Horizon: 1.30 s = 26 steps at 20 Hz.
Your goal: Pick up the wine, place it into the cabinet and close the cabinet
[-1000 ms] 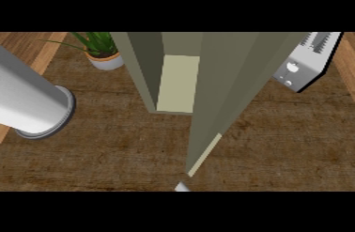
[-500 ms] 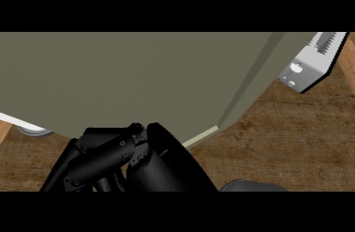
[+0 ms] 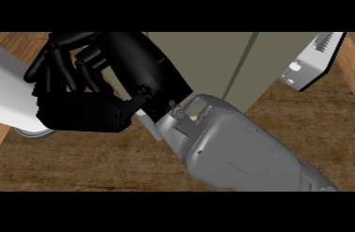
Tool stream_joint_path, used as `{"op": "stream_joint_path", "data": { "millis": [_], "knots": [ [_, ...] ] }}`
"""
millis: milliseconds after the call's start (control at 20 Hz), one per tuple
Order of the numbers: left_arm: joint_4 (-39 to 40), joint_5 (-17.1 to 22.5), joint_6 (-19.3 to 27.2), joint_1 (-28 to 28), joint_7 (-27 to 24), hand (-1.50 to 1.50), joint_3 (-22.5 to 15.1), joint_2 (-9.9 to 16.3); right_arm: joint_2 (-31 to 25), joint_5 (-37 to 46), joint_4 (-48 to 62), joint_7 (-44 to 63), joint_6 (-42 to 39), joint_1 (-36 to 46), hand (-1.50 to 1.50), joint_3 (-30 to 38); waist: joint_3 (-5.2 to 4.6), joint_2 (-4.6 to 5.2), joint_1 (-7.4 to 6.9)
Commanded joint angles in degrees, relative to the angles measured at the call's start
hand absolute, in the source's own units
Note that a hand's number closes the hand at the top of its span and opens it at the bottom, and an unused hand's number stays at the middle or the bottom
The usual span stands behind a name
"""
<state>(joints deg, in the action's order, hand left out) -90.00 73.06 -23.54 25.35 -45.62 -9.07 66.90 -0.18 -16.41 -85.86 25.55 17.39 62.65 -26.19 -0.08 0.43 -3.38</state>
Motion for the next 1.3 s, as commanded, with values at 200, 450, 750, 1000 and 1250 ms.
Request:
{"op": "stream_joint_path", "data": {
  "millis": [200, 450, 750, 1000, 1250],
  "knots": [
    [1.03, -0.08, -3.23, -1.13, 0.45, -1.50, 2.17, -1.55, 0.17, -17.23, 11.72, 4.88, -24.01, 5.06, 1.50, 0.65, -0.07, 0.63, -0.17],
    [2.74, -1.52, -6.41, 1.12, 0.22, -1.50, 4.47, -2.09, -1.77, -23.38, 20.44, 6.99, -38.65, 4.93, 1.50, 1.25, -0.01, 0.17, -0.24],
    [3.17, -1.39, -7.11, -0.02, 4.14, -1.50, 7.24, -3.07, 0.17, -28.34, 31.18, 2.25, -39.90, 8.10, 1.50, -0.96, 0.02, -0.07, 0.44],
    [4.10, -2.83, -11.05, 4.29, 4.26, -1.50, 9.86, -4.87, 0.18, -30.20, 36.96, -1.55, -46.90, 6.87, 1.50, 2.38, 0.07, -0.24, 0.31],
    [4.70, -3.92, -8.88, 1.11, 6.88, -1.50, 10.72, -7.79, -0.63, -31.47, 44.30, -2.03, -50.87, 10.97, 1.50, 6.97, 0.04, -0.02, 1.46]
  ]
}}
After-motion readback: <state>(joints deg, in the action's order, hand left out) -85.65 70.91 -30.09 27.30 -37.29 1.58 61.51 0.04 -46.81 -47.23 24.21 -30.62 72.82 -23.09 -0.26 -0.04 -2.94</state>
